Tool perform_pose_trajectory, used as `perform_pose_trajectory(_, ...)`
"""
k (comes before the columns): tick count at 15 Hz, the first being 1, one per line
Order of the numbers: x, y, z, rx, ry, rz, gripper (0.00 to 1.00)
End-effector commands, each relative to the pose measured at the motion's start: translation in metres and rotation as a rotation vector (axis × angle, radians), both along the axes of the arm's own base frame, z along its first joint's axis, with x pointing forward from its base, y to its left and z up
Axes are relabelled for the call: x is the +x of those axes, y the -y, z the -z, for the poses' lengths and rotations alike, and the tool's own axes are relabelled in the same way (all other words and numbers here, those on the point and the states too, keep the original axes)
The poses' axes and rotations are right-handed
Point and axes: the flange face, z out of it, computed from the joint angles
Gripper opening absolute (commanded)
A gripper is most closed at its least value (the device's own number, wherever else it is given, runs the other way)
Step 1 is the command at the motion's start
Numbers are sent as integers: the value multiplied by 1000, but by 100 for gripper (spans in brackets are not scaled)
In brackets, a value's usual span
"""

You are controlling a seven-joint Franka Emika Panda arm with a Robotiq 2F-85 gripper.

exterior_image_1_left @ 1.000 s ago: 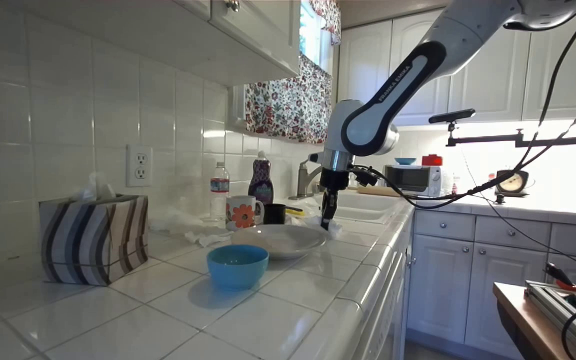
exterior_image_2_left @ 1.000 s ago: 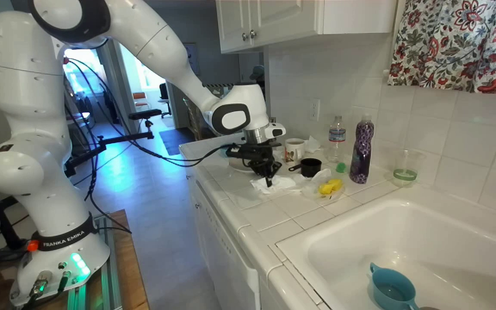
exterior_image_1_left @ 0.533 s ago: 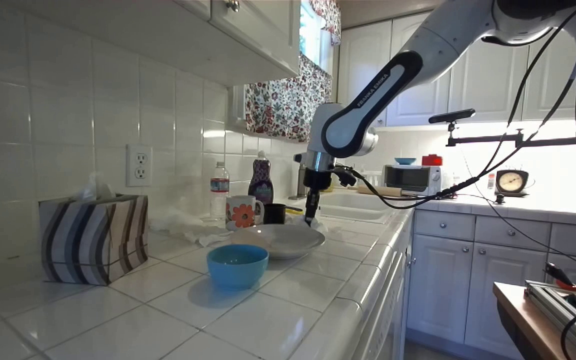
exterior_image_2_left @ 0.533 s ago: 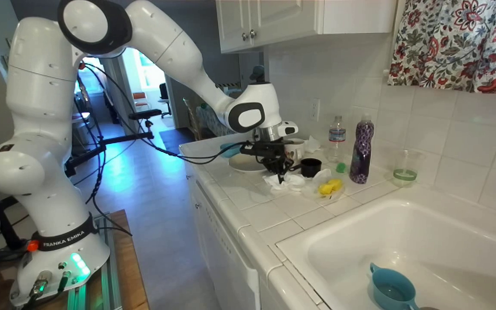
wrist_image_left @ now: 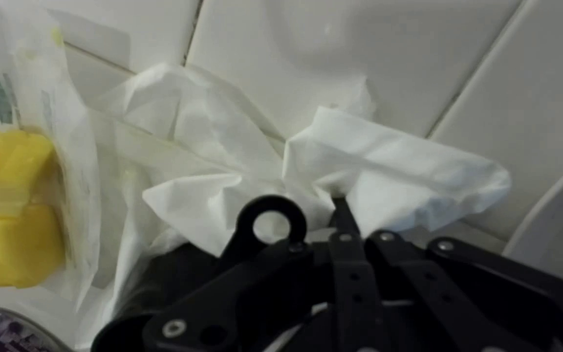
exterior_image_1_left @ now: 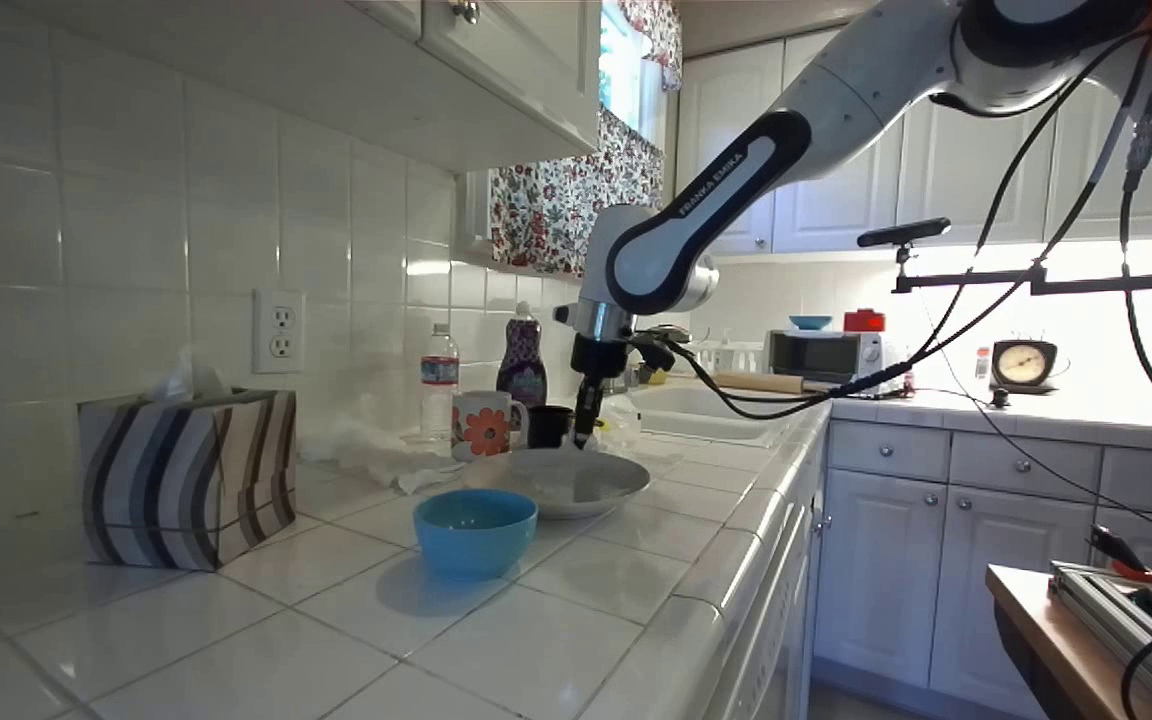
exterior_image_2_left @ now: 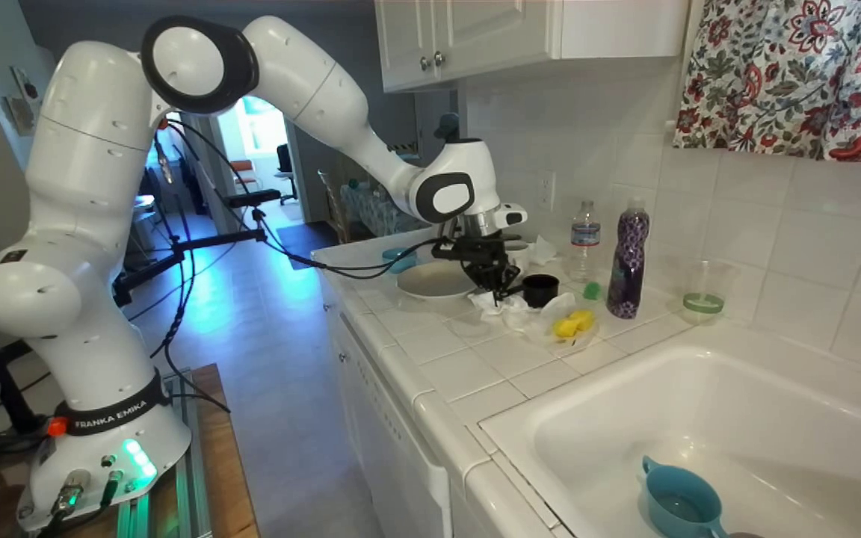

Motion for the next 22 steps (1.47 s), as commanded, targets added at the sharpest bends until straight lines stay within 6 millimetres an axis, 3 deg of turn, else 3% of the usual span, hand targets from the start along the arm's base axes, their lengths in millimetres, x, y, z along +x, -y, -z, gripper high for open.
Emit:
perform_pose_trajectory(1,24,-13,4,-6,-15,-22,0)
perform_pose_trajectory(6,39,-24,9,-2,-33,-41,0)
perform_pose_trajectory(9,25,-20,11,-2,-53,-40,0)
perform_pose_trajectory(13,-7,-17,10,8,-67,-29,0)
perform_pose_trajectory(18,-62,-10,7,19,-88,-4,0)
perform_pose_trajectory(22,-107,11,8,26,-101,79,0)
